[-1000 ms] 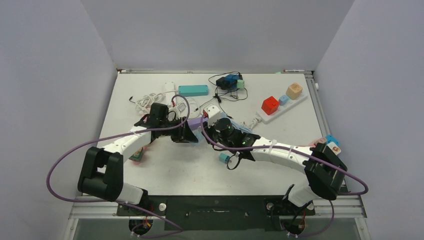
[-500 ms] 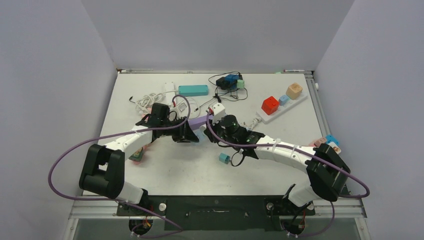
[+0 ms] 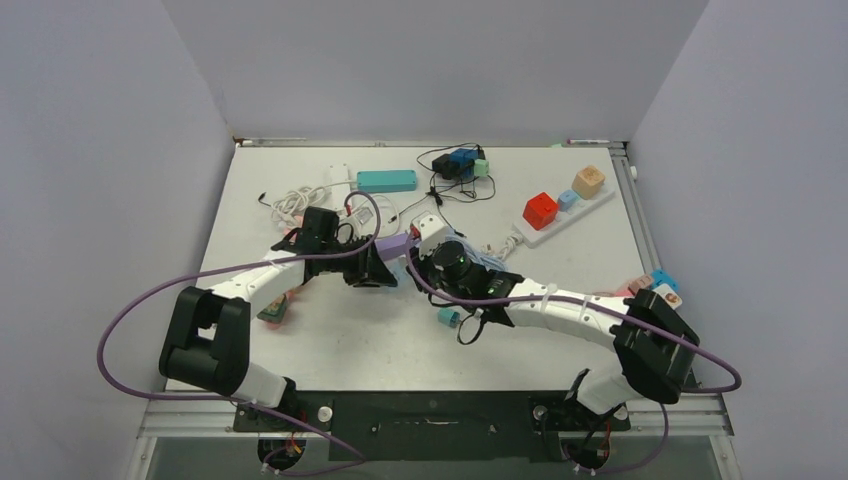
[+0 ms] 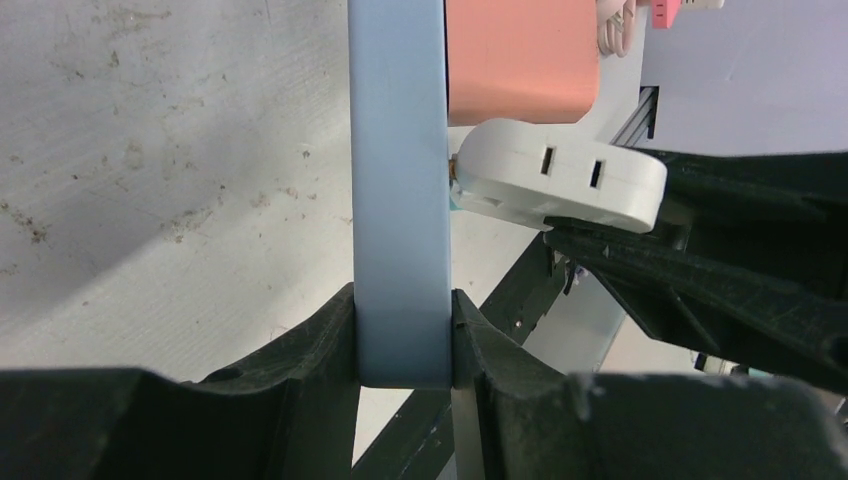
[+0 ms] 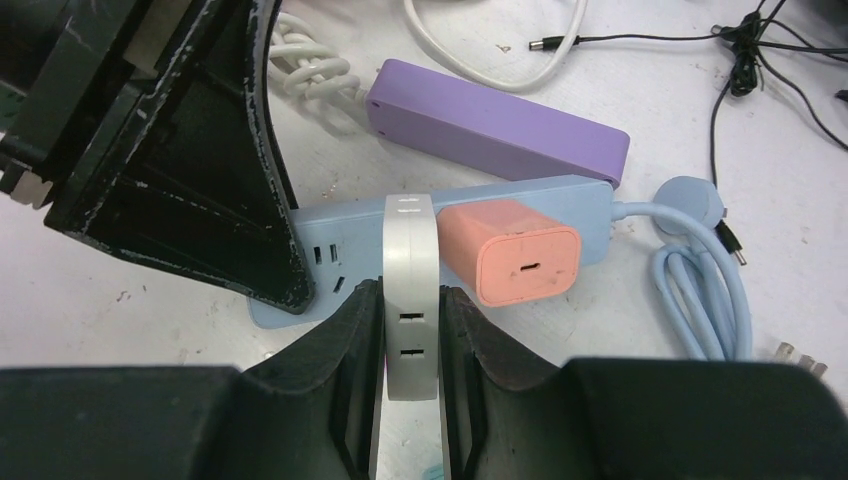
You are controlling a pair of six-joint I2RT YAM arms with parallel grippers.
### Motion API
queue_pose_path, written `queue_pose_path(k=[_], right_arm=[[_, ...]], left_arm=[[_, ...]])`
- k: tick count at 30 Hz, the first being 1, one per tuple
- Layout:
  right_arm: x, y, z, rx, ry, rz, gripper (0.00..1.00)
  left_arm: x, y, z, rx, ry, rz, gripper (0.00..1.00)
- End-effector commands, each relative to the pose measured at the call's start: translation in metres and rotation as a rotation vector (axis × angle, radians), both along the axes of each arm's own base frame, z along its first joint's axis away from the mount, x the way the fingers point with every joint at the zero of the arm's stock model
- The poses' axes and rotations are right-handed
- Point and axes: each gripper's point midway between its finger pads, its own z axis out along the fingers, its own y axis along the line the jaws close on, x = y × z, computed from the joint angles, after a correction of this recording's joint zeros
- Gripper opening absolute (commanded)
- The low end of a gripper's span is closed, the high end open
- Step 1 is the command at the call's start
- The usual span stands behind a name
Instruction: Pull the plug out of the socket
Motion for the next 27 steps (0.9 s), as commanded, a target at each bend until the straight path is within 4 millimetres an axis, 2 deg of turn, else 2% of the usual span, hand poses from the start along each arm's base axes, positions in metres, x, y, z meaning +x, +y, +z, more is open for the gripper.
queue_pose_path(k=[1, 8, 12, 19, 27], right_arm=[[-0.001, -0.003, 0.039, 0.014, -0.154, -0.109, 0.05], [-0.026, 0.017, 0.031, -0.052, -0.194, -0.112, 0.05], [-0.028, 0.021, 0.033, -0.053, -0.185, -0.132, 0.05], [0.005, -0.005, 0.049, 0.075, -0.082, -0.185, 0.05], [0.036, -0.032, 0.036, 0.08, 0.011, -0.248, 0.05]], left_arm=[[0.015, 0.015, -0.008, 0.055, 0.0, 0.058, 0.0], [0.015, 0.015, -0.013, 0.058, 0.022, 0.062, 0.0], [0.017, 0.017, -0.014, 0.072, 0.018, 0.068, 0.0], [0.017, 0.023, -0.016, 0.122, -0.007, 0.067, 0.0], [0.008, 0.018, -0.017, 0.175, -0.05, 0.005, 0.0]])
